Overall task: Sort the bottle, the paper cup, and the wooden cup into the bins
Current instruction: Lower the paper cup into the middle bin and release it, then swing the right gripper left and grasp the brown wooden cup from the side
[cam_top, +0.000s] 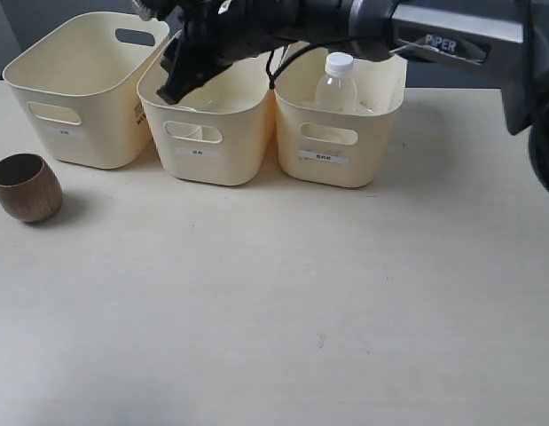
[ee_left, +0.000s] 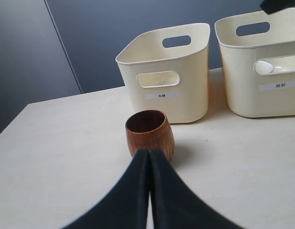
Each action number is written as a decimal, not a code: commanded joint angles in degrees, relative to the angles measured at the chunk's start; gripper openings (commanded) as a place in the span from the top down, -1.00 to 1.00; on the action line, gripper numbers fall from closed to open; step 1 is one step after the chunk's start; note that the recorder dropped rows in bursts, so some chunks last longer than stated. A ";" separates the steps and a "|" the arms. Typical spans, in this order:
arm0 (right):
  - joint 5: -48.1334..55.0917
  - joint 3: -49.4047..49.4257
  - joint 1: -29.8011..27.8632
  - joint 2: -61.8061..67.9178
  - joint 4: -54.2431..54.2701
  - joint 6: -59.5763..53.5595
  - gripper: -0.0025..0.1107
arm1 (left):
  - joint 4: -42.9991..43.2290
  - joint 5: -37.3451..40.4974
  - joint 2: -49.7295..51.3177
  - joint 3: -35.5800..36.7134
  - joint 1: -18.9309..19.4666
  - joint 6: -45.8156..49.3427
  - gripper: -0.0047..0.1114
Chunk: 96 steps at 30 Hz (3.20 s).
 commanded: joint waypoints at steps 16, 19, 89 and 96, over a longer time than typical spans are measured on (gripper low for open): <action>8.31 -0.38 15.85 2.97 0.33 -37.40 -0.07 | -0.20 -0.17 0.22 -0.15 -0.20 -0.08 0.92; 6.77 -0.38 15.97 4.21 0.33 -38.38 -0.07 | -0.20 -0.17 0.22 -0.15 -0.20 -0.08 0.92; 11.33 -27.77 11.82 26.07 15.86 -60.41 -0.26 | -0.20 -0.17 0.22 -0.15 -0.20 -0.08 0.92; 6.57 -27.77 13.25 27.51 15.52 -65.06 -0.26 | -0.20 -0.17 0.22 -0.15 -0.20 -0.08 0.92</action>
